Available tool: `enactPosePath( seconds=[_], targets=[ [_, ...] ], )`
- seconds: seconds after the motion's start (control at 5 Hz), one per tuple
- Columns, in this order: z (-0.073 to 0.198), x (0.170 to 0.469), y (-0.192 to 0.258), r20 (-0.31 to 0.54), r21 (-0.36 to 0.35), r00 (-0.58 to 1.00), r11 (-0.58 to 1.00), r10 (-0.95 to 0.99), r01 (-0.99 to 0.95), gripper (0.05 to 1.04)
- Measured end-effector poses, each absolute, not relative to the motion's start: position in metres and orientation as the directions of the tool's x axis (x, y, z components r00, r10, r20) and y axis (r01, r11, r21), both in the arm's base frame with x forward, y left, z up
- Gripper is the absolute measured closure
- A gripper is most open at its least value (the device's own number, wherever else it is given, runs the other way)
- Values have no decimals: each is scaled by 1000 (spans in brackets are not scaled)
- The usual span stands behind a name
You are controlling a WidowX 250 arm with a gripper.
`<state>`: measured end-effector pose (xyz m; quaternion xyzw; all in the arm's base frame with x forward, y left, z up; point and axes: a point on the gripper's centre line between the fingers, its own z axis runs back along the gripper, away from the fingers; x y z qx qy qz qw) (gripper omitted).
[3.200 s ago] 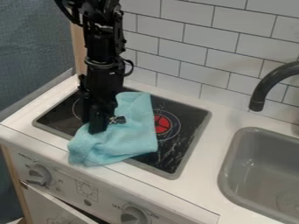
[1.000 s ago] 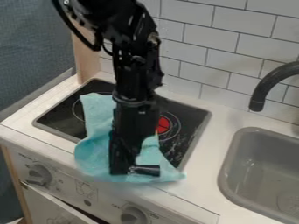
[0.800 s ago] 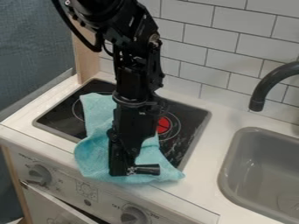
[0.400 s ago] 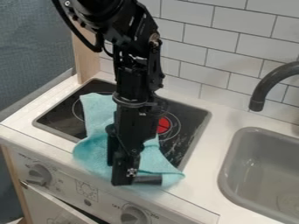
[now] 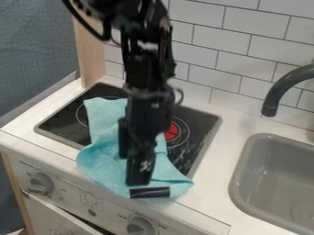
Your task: Unfold cloth to the bottom left
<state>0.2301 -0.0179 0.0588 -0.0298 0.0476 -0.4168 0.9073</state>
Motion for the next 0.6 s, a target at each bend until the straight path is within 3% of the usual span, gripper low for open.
enactPosePath(
  seconds=[0.4,0.6],
  targets=[
    [92,243,-1,3,-26,699,699,-715,715,85],
    [92,243,-1,3,-26,700,700,-714,714,85]
  ],
)
